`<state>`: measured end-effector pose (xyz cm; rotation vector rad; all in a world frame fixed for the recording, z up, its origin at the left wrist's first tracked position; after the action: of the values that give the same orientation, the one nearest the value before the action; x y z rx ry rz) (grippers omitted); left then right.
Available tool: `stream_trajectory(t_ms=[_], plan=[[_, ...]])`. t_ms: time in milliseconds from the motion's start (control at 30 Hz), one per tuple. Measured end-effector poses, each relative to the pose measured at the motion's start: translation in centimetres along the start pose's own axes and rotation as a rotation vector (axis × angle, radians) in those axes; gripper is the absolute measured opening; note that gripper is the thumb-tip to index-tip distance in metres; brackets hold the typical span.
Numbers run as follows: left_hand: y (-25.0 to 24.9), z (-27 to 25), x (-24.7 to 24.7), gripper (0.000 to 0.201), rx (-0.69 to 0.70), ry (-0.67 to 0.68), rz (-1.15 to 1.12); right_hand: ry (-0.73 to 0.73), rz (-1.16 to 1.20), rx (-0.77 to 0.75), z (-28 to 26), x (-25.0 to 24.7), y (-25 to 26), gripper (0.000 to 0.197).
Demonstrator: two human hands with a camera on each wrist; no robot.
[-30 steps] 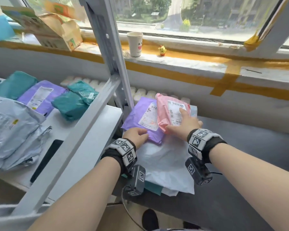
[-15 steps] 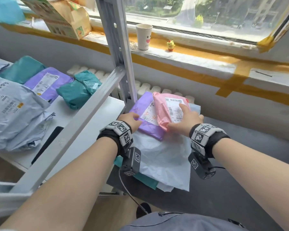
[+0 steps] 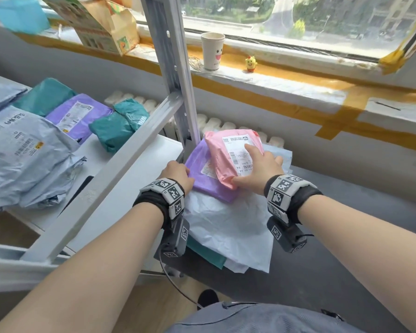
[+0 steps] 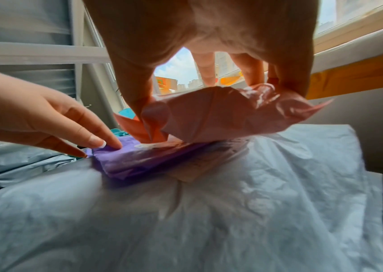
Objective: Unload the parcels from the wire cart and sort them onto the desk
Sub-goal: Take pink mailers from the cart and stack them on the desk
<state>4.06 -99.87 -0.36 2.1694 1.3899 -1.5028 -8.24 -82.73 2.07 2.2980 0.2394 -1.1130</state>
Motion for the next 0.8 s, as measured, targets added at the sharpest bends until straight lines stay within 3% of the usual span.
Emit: stream_trajectory(t_ms=[233,367,467,533,600,633,700,800], plan=[[-0.3,-0.3,0.9,0.021,0.08,0.086,0.092,0.037,-0.01,0.018,-0.2,1.4,2.4,0.094],[0.0,-0.1,0.3,0.022,0.026,-0.002,-0.026,0.119,-0.036,-0.052,-0.1,2.8,3.4,0.067],[-0.6,-1.2,-0.6,0.041,-0.004,-0.095,-0.006,0.143,-0.066,-0.119,0.0,3.5,3.5,0.057],[-1.7,-1.9,-0.8,0.049,0.136,-0.16,0.103,0.151,-0.09,-0.145,0.1,3.7,3.3,0.056],[-2.6,-1.8,0.0,0.041,0.288,-0.129,0.271,0.144,-0.062,-0.149,0.3,3.5,3.0,0.054],[-2.7,-1.5,0.5,0.037,0.294,-0.086,0.311,0.117,-0.027,-0.145,0.5,3.3,2.6,0.052],[-2.6,-1.0,1.1,0.033,0.231,-0.001,0.273,0.037,0.062,-0.093,0.8,2.5,1.5,0.054],[-2.4,-0.9,1.2,0.03,0.163,0.019,0.143,-0.02,0.192,0.123,0.7,1.6,-1.3,0.08]])
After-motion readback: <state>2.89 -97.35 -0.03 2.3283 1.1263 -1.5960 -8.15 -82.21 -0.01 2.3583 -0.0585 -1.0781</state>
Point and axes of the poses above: each hand's wrist, its own z-axis towards the middle knuckle, its own x-axis out of the palm, y = z × x, the point moved 3 cm from there along z, towards the middle knuckle, and after that the axes turned 13 degrees about y, right-handed, at the moved point
